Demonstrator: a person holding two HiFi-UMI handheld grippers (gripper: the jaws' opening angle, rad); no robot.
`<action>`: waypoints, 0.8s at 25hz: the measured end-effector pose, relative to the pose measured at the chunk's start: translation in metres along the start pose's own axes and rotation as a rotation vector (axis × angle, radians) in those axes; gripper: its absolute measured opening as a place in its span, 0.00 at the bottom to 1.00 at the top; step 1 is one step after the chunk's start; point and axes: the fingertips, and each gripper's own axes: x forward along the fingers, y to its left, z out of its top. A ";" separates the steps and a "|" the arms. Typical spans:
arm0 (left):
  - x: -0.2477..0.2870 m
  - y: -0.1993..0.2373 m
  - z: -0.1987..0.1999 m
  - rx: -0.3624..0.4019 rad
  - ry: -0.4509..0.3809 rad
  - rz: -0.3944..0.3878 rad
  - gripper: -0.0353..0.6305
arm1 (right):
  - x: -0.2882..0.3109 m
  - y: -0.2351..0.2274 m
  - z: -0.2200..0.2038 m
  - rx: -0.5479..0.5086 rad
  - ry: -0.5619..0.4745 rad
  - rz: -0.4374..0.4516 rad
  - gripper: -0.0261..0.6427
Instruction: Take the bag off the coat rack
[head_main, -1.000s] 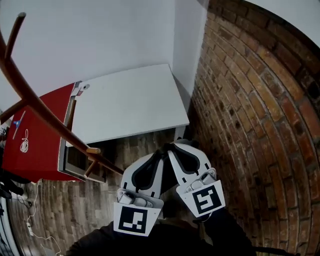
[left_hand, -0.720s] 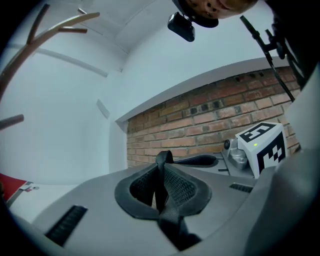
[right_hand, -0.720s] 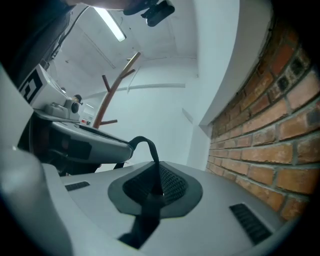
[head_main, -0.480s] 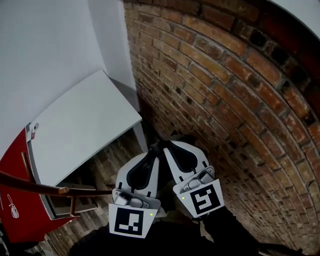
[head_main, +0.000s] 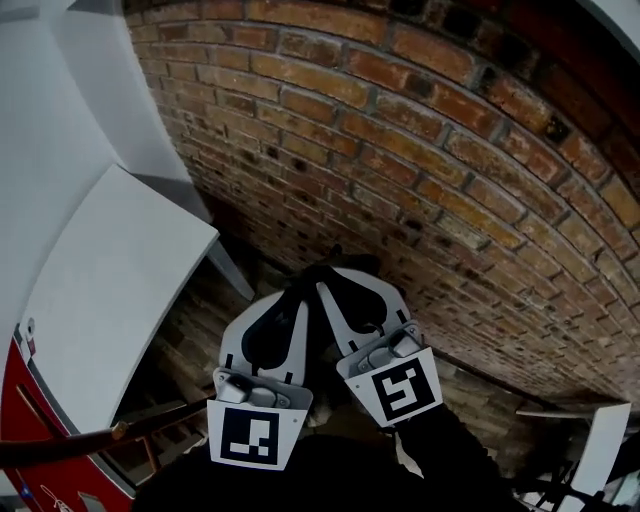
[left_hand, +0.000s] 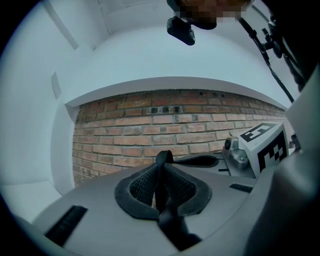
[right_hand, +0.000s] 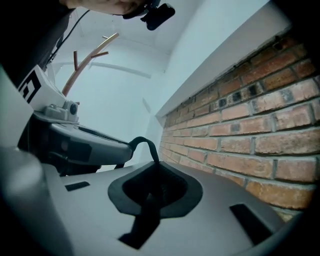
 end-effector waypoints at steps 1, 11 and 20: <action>0.001 -0.005 -0.002 0.001 0.001 -0.024 0.12 | -0.006 -0.002 -0.003 0.003 0.011 -0.023 0.08; 0.003 -0.083 -0.018 0.010 0.023 -0.256 0.12 | -0.087 -0.031 -0.022 0.046 0.051 -0.265 0.08; -0.017 -0.182 -0.021 0.059 0.045 -0.497 0.12 | -0.197 -0.047 -0.025 0.048 0.085 -0.492 0.08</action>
